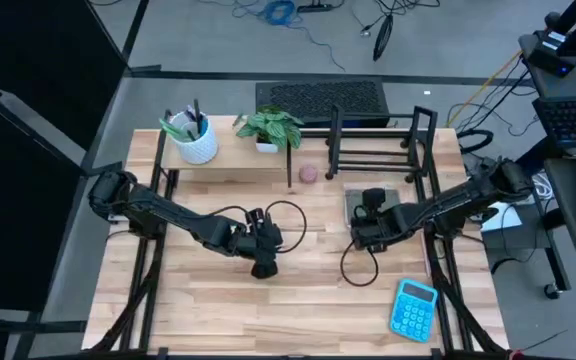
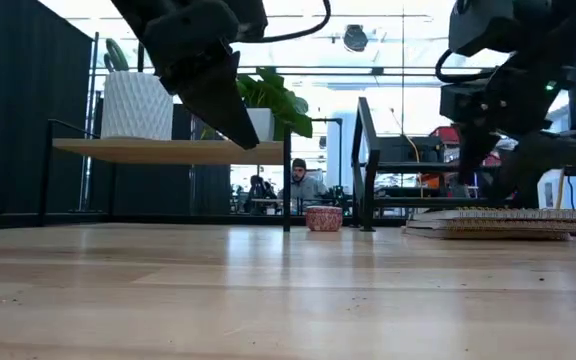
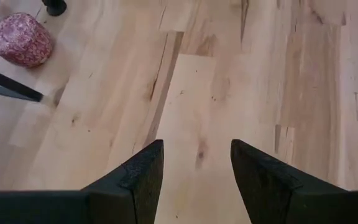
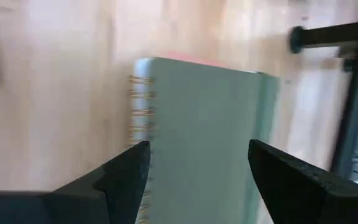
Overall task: Stock shelves
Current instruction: Put the green notebook on the black bookshelf
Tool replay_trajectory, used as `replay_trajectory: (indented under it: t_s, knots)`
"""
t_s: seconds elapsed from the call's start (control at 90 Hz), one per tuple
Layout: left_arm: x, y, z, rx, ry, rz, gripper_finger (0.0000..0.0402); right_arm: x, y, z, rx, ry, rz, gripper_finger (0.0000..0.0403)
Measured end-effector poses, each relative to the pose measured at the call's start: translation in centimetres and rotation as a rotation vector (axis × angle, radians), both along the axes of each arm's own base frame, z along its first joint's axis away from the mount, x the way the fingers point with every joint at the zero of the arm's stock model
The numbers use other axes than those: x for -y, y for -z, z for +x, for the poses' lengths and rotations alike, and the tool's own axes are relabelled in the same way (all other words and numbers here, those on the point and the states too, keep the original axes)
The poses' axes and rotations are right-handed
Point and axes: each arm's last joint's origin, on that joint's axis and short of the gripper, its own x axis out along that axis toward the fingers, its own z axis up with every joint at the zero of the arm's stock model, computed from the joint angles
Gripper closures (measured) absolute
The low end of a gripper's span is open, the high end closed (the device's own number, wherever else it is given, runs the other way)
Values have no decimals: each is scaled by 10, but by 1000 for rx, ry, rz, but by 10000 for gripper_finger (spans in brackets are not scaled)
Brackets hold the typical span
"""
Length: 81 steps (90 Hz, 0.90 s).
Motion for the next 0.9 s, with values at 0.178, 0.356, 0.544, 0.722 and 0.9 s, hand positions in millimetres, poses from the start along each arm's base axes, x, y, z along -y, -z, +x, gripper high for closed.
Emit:
replay_trajectory:
  t_s: [0.178,0.356,0.544,0.722,0.9]
  knots:
    - [0,0,0,1,0,0,228,-9,2,0,66,81,25,148]
    - [-1,-1,1,10,13,9,228,-14,21,4,-1,95,-3,148]
    - [-1,-1,2,13,15,10,228,-17,46,9,-68,120,-110,162]
    - [-1,-1,2,12,16,10,228,-17,51,12,-48,174,-122,221]
    - [-1,-1,2,12,15,10,228,-17,50,12,-43,184,-130,293]
